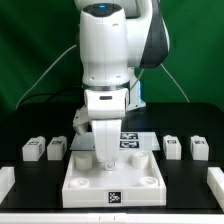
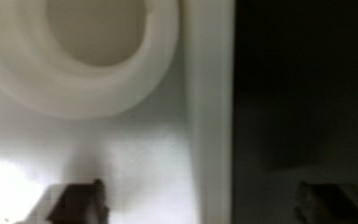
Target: Assemble one leg
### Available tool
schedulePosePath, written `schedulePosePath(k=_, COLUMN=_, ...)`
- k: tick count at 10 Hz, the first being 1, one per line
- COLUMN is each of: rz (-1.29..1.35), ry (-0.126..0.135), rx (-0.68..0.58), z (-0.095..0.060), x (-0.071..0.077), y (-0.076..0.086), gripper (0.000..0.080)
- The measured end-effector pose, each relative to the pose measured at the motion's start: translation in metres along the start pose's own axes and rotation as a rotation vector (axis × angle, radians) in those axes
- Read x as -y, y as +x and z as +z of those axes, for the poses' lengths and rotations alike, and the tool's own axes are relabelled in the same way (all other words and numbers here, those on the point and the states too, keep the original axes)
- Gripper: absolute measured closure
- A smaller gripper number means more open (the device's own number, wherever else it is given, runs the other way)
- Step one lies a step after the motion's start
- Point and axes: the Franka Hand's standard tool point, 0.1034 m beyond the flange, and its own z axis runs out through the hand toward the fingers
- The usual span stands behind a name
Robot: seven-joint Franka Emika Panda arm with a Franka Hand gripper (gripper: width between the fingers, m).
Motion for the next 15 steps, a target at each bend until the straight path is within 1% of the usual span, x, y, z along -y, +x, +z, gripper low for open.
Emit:
schedulePosePath(k=1, rz=0.0, ry=0.0, rx=0.0, z=0.0, x=0.0, y=0.0, gripper=0.0387)
schedulePosePath(k=2, rz=0.0, ry=0.0, rx=0.0, z=0.0, x=0.0, y=0.0, gripper=0.0387)
schedulePosePath(k=3, rz=0.0, ry=0.0, rx=0.0, z=0.0, x=0.0, y=0.0, gripper=0.0588)
schedulePosePath(k=4, rz=0.0, ry=0.001, rx=0.0, z=0.0, x=0.0, y=0.0, gripper=0.0717)
schedulePosePath(k=5, rz=0.0, ry=-0.007, rx=0.0, z=-0.001, x=-0.002, y=0.0, gripper=0.0717)
schedulePosePath(k=6, rz=0.0, ry=-0.009, rx=0.0, z=-0.001, x=-0.002, y=0.0, gripper=0.0743)
schedulePosePath(k=12, rz=0.0, ry=-0.012, rx=0.0, z=-0.001, x=-0.003, y=0.0, gripper=0.0742)
schedulePosePath(k=13, rz=-0.008, ry=-0.022, rx=-0.003, z=-0.004, x=-0.012, y=0.006, gripper=0.0742)
schedulePosePath(k=15, rz=-0.001, ry=-0.044, rx=-0.023, z=-0.003, x=-0.037, y=0.032, gripper=0.0742)
